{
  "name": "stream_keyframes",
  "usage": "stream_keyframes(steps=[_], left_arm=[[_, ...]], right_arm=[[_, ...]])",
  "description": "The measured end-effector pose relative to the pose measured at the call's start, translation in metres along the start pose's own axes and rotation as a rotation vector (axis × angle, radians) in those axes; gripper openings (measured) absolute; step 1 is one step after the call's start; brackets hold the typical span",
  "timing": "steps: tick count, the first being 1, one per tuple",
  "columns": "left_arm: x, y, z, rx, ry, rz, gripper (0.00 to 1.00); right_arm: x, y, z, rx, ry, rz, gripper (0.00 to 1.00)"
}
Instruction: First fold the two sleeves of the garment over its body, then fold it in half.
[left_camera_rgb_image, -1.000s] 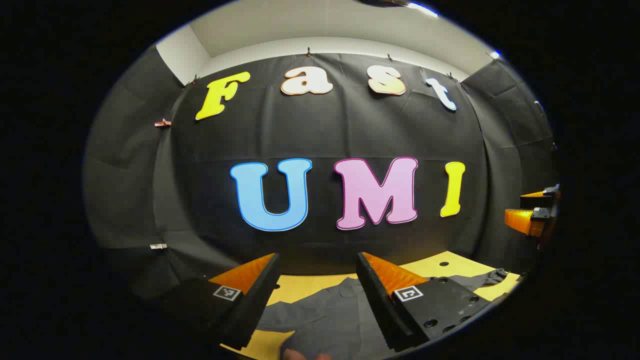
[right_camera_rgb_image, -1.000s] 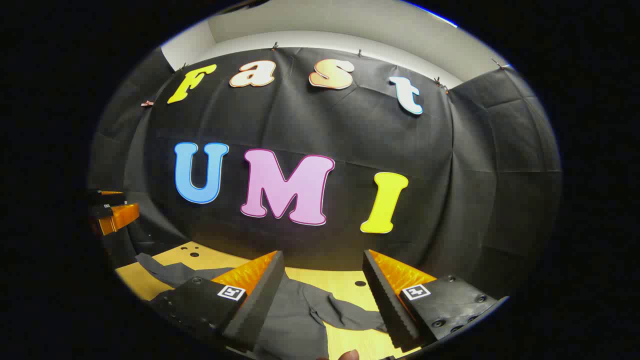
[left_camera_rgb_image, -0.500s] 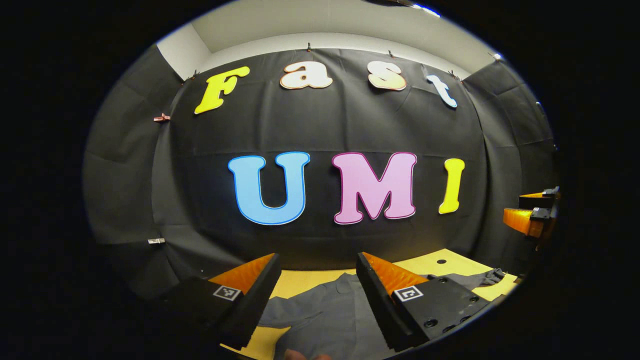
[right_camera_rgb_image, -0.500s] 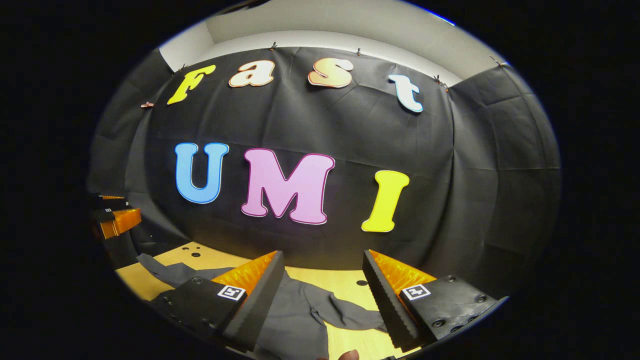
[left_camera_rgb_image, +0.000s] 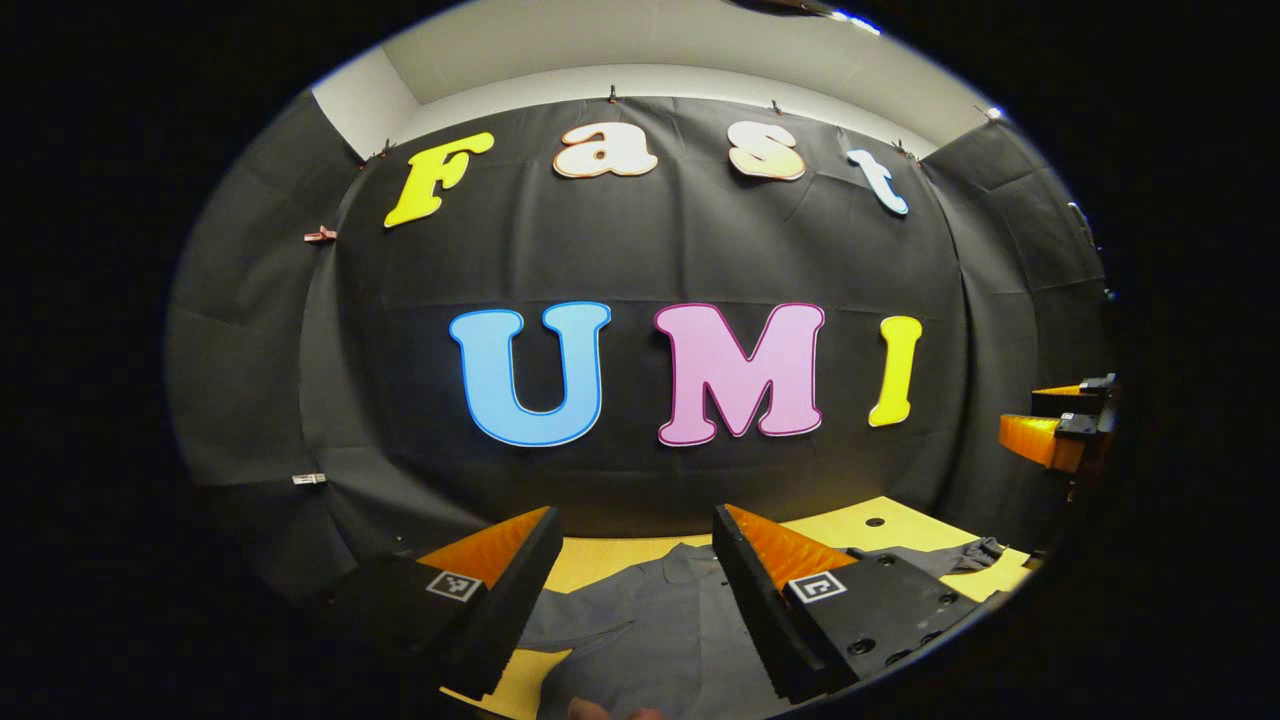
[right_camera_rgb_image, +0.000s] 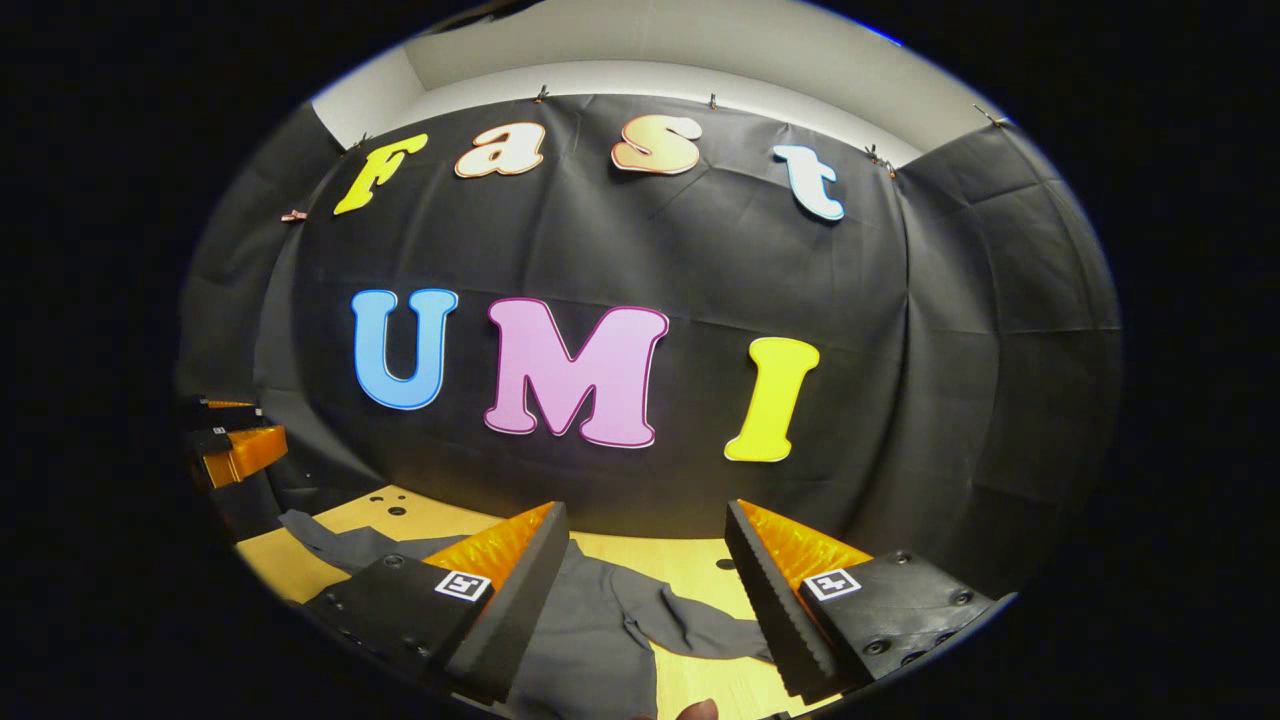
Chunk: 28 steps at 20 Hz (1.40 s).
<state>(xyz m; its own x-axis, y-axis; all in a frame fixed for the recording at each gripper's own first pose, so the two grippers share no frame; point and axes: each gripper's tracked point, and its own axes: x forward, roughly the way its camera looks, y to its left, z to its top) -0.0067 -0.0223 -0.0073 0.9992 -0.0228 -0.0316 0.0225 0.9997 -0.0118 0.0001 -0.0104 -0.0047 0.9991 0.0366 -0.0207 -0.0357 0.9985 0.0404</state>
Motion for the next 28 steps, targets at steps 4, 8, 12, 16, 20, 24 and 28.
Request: stream_keyframes(steps=[4, 8, 12, 16, 20, 24, 28], left_arm=[[0.005, -0.016, 0.001, -0.001, -0.003, -0.03, 0.95], [0.01, -0.035, -0.008, -0.019, 0.017, -0.054, 0.95], [0.018, -0.05, -0.015, -0.028, 0.041, -0.056, 0.92], [0.025, -0.065, -0.02, -0.03, 0.064, -0.049, 0.95], [0.032, -0.072, -0.029, -0.06, 0.105, -0.009, 0.95], [0.034, -0.076, -0.032, -0.07, 0.132, 0.03, 0.95], [0.033, -0.085, -0.029, -0.023, 0.136, 0.04, 0.95]], right_arm=[[0.007, -0.038, -0.011, 0.019, 0.036, -0.056, 0.98], [0.016, -0.103, -0.041, -0.015, 0.097, -0.137, 0.97], [0.024, -0.16, -0.102, -0.067, 0.214, -0.174, 0.98], [0.033, -0.205, -0.174, -0.073, 0.344, -0.201, 0.96], [0.046, -0.241, -0.245, -0.053, 0.453, -0.221, 0.96], [0.054, -0.269, -0.305, -0.002, 0.545, -0.233, 0.96], [0.055, -0.295, -0.361, 0.069, 0.632, -0.264, 0.96]])
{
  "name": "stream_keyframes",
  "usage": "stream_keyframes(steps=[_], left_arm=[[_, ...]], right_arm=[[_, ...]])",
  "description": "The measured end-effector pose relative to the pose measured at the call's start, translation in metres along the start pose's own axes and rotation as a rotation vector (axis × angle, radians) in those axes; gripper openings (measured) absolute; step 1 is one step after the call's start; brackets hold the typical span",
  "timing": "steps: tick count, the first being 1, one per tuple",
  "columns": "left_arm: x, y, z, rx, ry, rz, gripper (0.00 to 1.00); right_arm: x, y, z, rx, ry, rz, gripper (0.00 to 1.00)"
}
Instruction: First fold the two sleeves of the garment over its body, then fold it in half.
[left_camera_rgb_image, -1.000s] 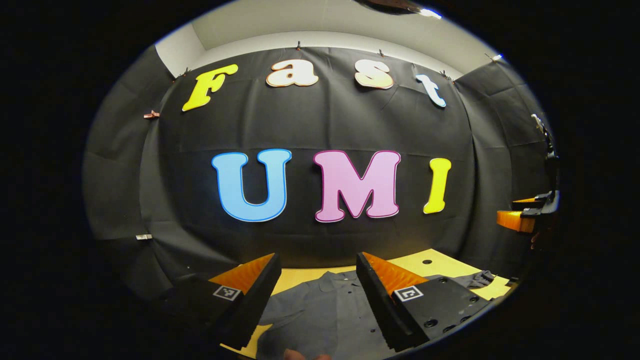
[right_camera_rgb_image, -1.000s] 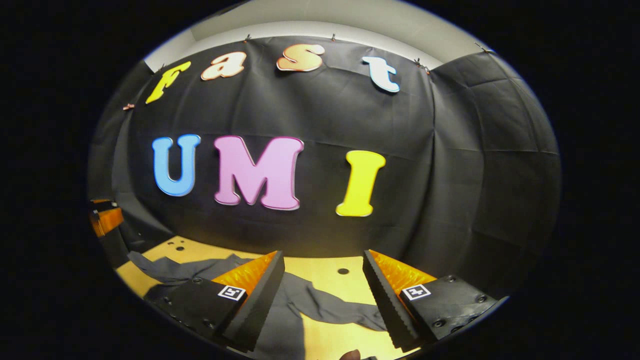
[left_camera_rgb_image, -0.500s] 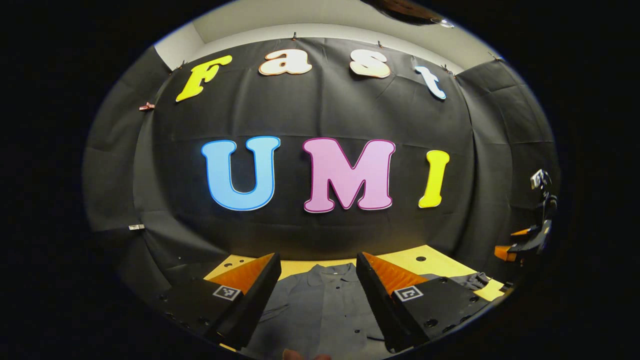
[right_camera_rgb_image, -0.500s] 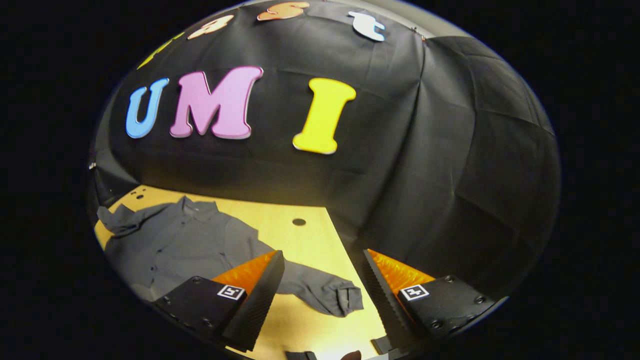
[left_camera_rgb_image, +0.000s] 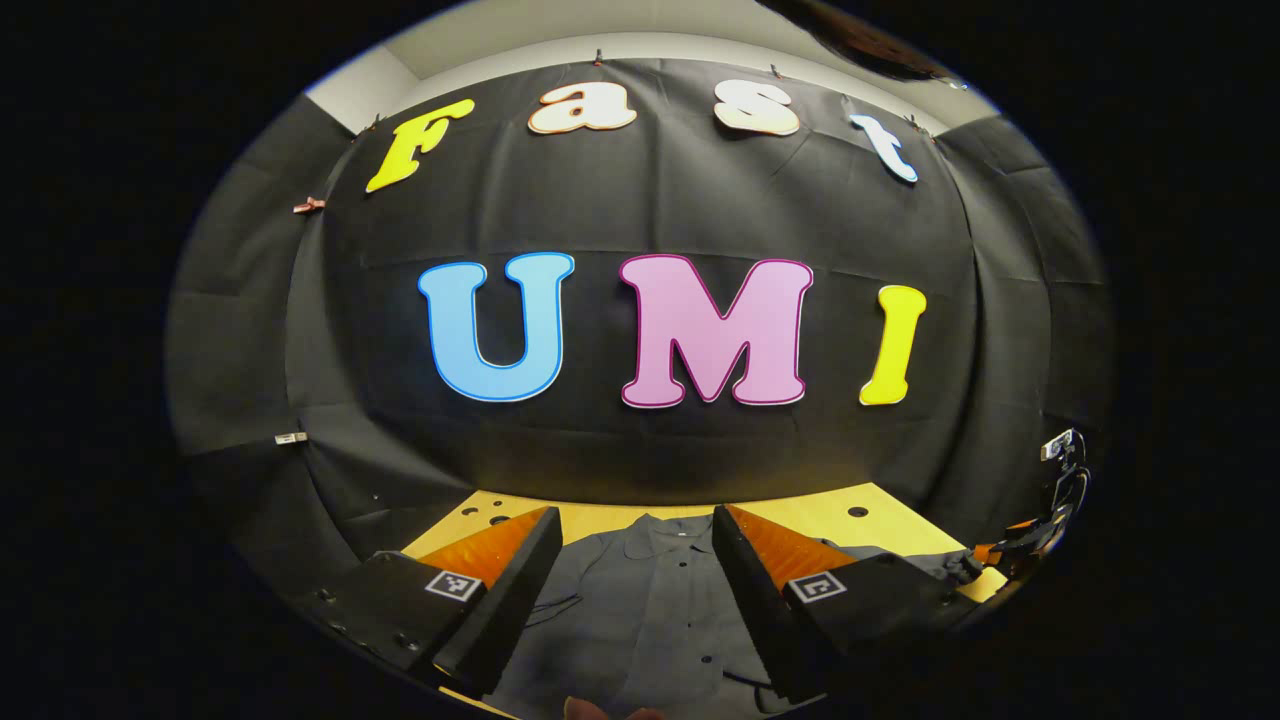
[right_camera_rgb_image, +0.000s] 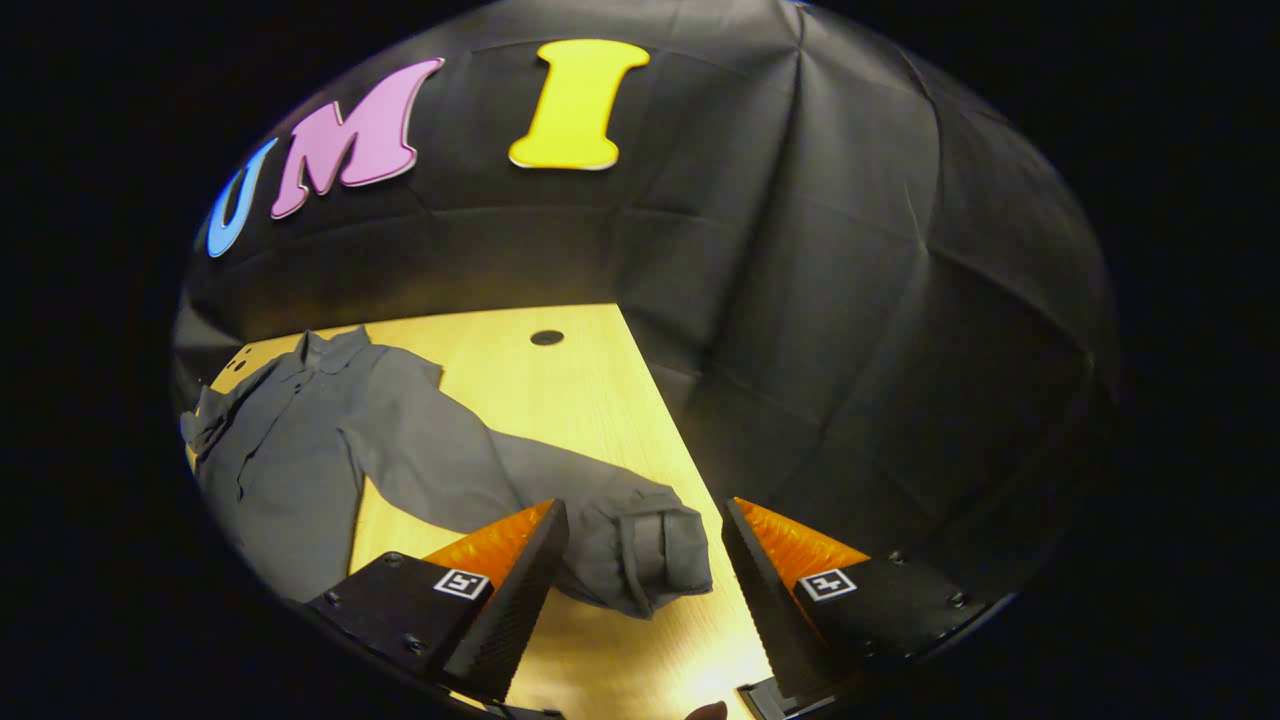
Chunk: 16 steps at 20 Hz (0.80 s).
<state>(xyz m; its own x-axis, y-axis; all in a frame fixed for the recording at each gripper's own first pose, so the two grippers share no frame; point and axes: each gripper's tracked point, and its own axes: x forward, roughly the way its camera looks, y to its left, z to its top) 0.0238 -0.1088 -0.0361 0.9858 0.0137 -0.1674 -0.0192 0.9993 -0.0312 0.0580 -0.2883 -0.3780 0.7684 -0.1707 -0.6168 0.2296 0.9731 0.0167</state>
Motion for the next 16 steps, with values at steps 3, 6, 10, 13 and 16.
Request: stream_keyframes(steps=[3, 6, 10, 13, 16], left_arm=[[0.001, -0.008, -0.005, 0.007, 0.019, 0.008, 0.95], [0.002, -0.013, -0.009, 0.02, 0.036, 0.015, 0.95], [0.003, -0.017, -0.013, 0.036, 0.053, 0.024, 0.95], [0.001, -0.018, -0.016, 0.04, 0.066, 0.034, 0.95], [0.0, -0.018, -0.016, 0.046, 0.068, 0.038, 0.95]], right_arm=[[0.022, -0.006, -0.024, 0.025, 0.063, 0.008, 0.96], [0.037, -0.006, -0.042, 0.017, 0.106, 0.026, 0.96], [0.051, -0.003, -0.062, 0.028, 0.166, 0.063, 0.95], [0.052, -0.003, -0.058, 0.062, 0.154, 0.067, 0.83], [0.058, 0.006, -0.054, 0.002, 0.135, 0.076, 0.31]])
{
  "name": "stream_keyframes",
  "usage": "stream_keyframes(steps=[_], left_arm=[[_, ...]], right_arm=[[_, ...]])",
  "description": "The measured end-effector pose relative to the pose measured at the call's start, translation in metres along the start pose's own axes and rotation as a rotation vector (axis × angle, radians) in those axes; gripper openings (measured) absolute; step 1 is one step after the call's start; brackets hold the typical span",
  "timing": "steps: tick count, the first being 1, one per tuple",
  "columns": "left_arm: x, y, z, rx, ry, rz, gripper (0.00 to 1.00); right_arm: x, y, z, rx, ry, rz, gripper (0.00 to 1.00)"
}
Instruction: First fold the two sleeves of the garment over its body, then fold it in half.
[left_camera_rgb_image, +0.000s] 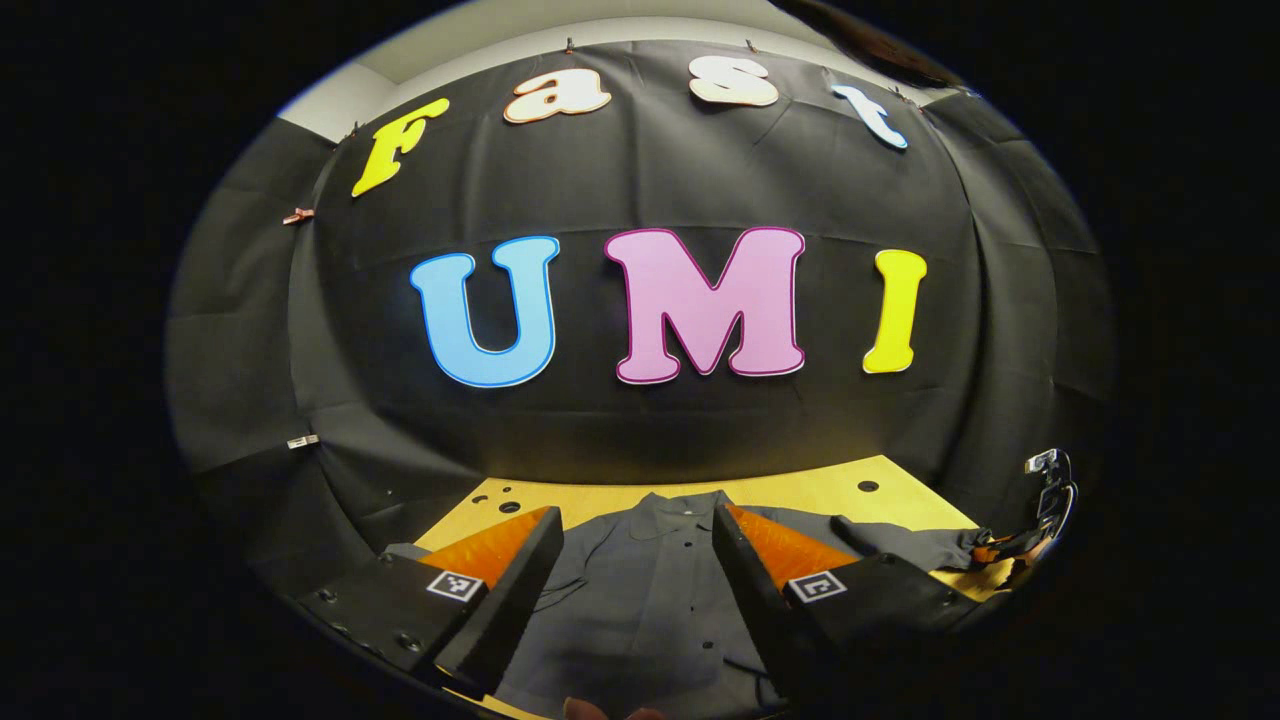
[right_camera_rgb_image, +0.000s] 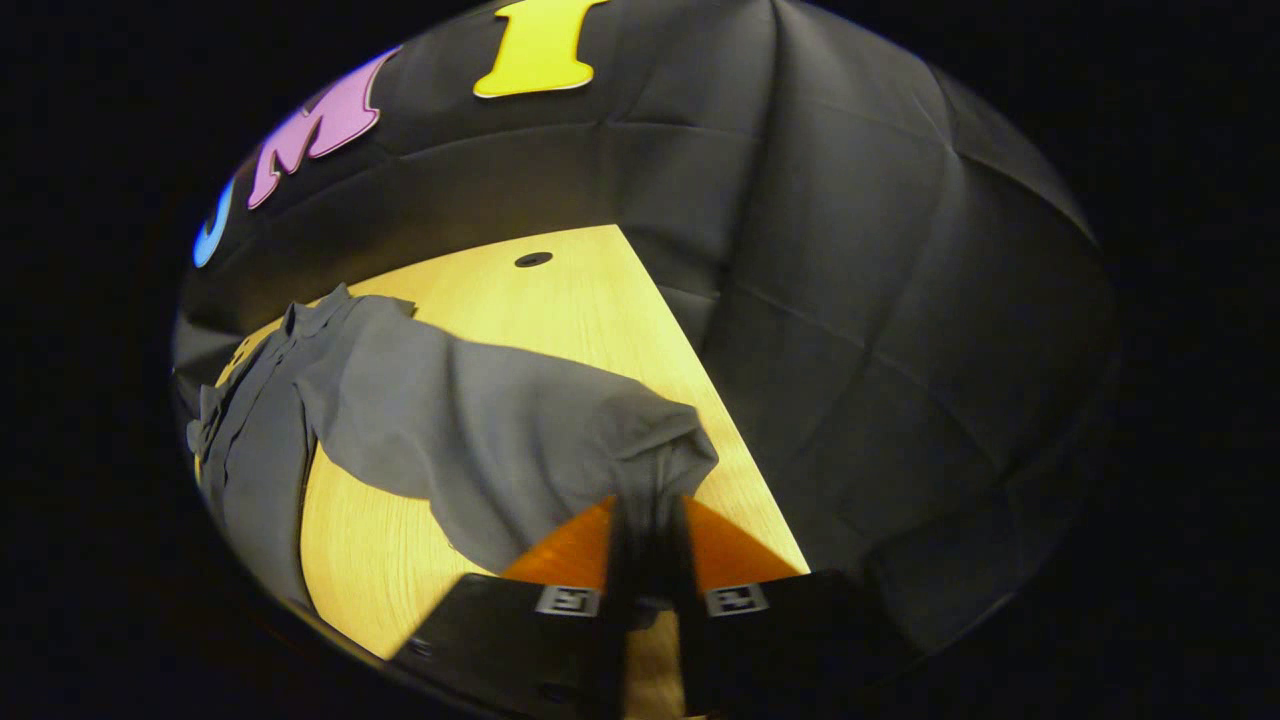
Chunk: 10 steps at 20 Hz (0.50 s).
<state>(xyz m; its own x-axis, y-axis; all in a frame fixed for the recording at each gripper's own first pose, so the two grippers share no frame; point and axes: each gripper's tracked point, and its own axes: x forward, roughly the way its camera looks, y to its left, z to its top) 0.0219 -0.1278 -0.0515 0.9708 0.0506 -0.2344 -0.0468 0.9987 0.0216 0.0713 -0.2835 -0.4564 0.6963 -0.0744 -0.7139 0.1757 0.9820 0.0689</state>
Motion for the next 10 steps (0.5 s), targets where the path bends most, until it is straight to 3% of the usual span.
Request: stream_keyframes(steps=[1, 5, 10], left_arm=[[-0.002, 0.0, 0.0, 0.003, -0.003, -0.001, 0.94], [-0.008, 0.008, -0.003, -0.008, -0.008, -0.009, 0.94], [-0.005, 0.031, -0.008, -0.019, -0.013, -0.058, 0.94]], right_arm=[[-0.001, 0.0, 0.0, -0.016, 0.004, -0.007, 0.09], [-0.019, -0.007, 0.019, 0.048, -0.033, -0.025, 0.08], [-0.076, -0.016, 0.035, 0.092, -0.11, -0.084, 0.05]])
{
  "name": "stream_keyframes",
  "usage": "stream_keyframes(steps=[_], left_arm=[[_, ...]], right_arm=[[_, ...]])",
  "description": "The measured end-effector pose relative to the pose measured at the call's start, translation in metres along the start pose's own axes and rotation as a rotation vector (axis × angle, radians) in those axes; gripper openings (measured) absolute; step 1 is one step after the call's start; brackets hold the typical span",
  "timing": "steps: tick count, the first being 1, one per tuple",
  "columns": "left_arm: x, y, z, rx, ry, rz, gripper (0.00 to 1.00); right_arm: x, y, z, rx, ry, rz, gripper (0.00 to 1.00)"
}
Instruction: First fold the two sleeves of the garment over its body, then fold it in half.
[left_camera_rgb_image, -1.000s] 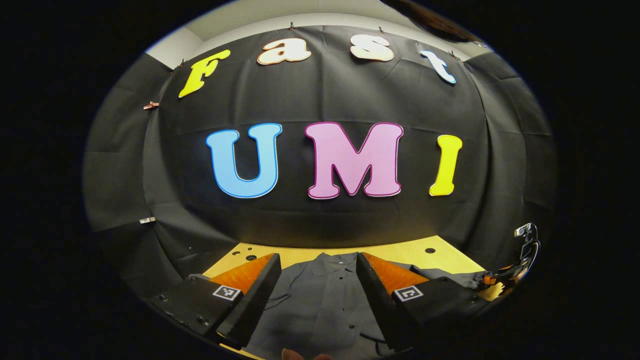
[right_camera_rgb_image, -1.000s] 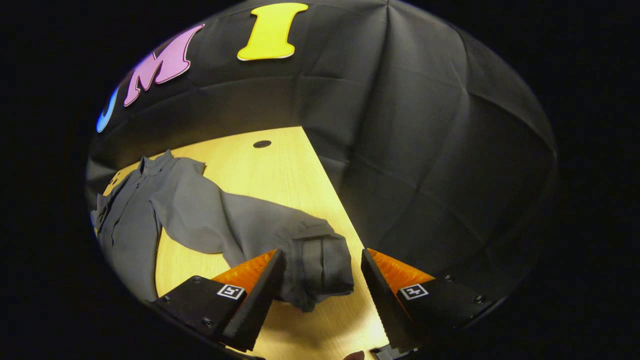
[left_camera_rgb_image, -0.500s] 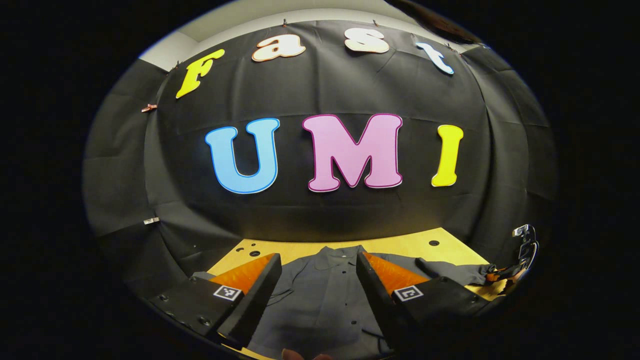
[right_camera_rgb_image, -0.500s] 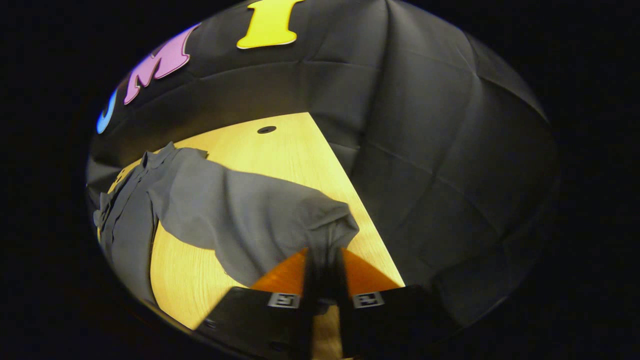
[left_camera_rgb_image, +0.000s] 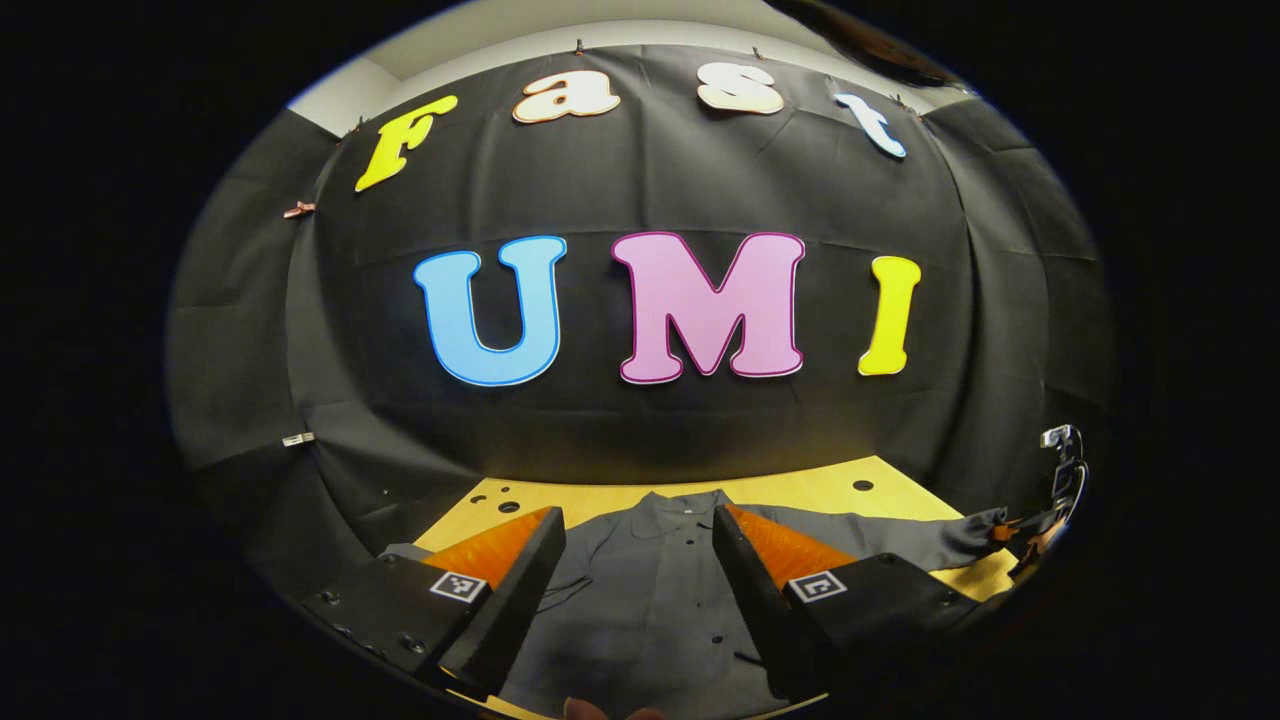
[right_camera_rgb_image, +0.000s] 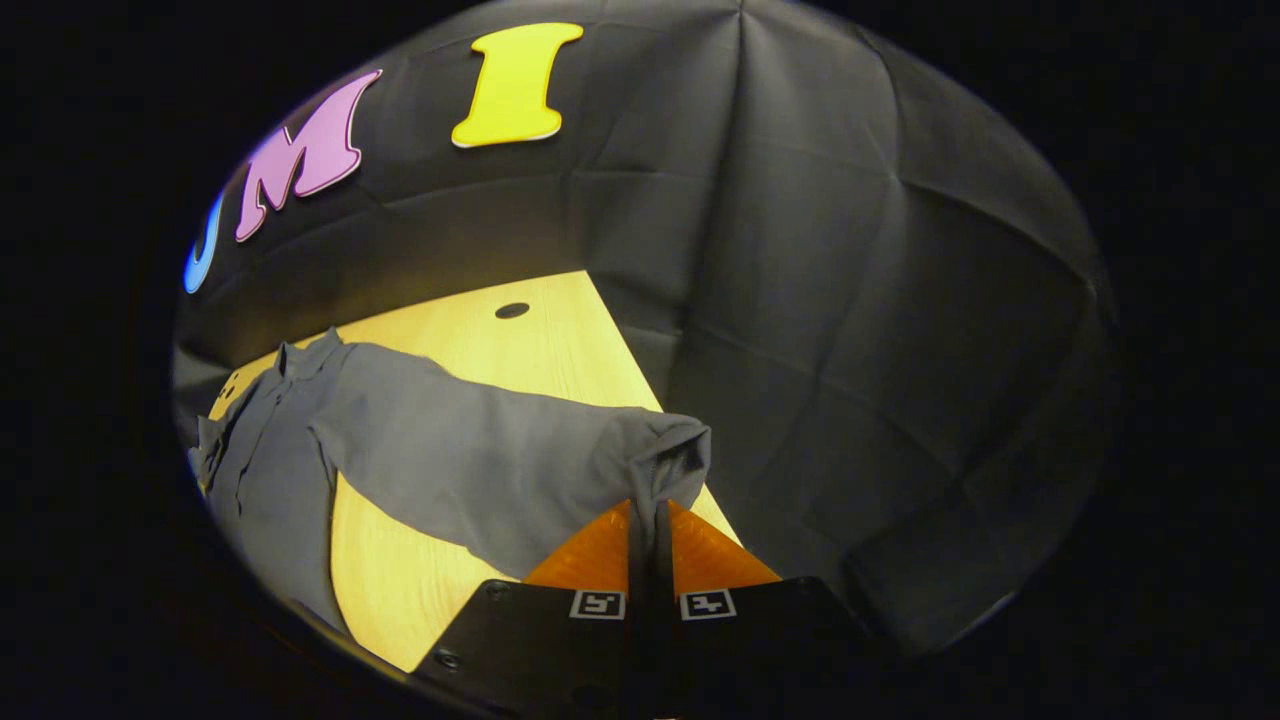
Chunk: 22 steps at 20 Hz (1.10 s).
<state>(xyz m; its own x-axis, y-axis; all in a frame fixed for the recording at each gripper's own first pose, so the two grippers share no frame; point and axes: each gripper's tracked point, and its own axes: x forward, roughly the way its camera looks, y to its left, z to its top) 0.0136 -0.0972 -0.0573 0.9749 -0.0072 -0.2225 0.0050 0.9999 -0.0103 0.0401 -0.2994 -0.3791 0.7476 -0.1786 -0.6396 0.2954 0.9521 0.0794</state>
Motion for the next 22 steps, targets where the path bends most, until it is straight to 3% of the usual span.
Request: stream_keyframes(steps=[6, 12, 17, 22], left_arm=[[0.004, 0.045, -0.001, -0.017, -0.015, -0.043, 0.94], [0.005, 0.085, 0.0, -0.018, -0.049, -0.094, 0.94], [0.006, 0.116, -0.005, -0.026, -0.068, -0.132, 0.94], [0.014, 0.16, -0.017, -0.066, -0.057, -0.12, 0.94]], right_arm=[[-0.078, 0.044, 0.027, -0.007, -0.106, -0.003, 0.05], [-0.142, 0.116, 0.057, 0.014, -0.208, 0.021, 0.05], [-0.182, 0.198, 0.088, -0.013, -0.283, 0.092, 0.05], [-0.188, 0.305, 0.104, -0.059, -0.313, 0.197, 0.05]])
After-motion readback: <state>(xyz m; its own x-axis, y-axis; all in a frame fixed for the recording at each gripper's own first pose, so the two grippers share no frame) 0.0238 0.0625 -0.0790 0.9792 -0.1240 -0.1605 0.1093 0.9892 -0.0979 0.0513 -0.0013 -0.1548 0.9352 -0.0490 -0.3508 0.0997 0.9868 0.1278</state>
